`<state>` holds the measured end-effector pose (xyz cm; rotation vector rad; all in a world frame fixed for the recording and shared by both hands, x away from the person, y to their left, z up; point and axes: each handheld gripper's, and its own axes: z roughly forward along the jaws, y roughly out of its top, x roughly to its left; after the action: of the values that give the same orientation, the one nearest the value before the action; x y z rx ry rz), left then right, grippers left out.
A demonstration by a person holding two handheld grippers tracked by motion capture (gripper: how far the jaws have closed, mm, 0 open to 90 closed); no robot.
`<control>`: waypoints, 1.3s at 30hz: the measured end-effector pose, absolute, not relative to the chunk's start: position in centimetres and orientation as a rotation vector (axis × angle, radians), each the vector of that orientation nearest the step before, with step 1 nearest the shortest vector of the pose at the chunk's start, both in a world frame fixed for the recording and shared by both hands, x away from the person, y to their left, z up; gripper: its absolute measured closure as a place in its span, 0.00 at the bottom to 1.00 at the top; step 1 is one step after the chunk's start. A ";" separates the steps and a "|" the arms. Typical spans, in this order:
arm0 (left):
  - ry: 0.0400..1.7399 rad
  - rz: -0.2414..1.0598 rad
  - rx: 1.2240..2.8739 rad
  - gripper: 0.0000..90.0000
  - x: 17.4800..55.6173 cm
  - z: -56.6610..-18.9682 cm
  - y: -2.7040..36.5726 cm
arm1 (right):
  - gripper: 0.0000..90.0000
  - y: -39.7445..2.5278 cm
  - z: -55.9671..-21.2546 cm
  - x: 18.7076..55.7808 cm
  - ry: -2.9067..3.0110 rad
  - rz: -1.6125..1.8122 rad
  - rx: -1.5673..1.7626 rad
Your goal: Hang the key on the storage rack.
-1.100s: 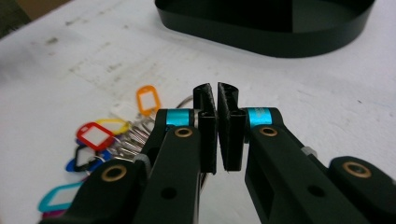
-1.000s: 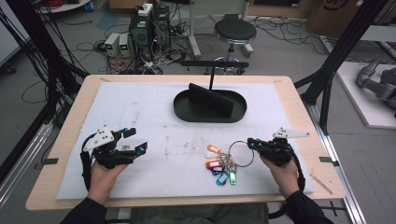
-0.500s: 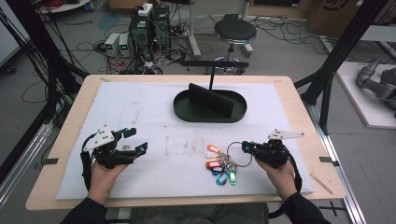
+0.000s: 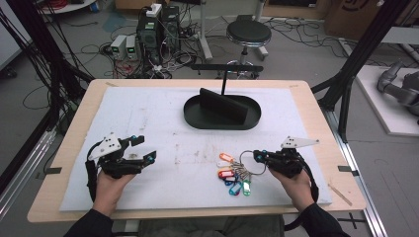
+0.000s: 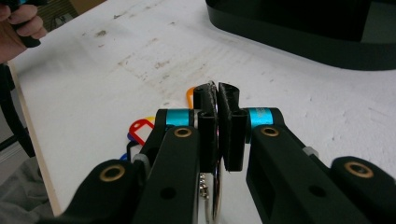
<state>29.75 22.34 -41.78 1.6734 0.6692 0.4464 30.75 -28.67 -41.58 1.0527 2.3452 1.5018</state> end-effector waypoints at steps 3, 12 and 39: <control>0.666 0.444 1.673 0.26 29.8 -41.7 22.3 | 0.97 -28.6 -41.2 30.8 2.341 1.518 1.027; 0.635 0.416 1.691 0.26 29.8 -41.6 21.6 | 0.97 -28.4 -39.5 31.0 2.325 1.573 0.960; 0.513 0.392 1.717 0.26 30.7 -39.7 17.8 | 0.97 -26.6 -34.1 32.0 2.332 1.682 0.709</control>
<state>30.68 17.84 -39.72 1.7167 0.5128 0.3918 32.04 -26.56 -34.06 0.7090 2.3321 1.6817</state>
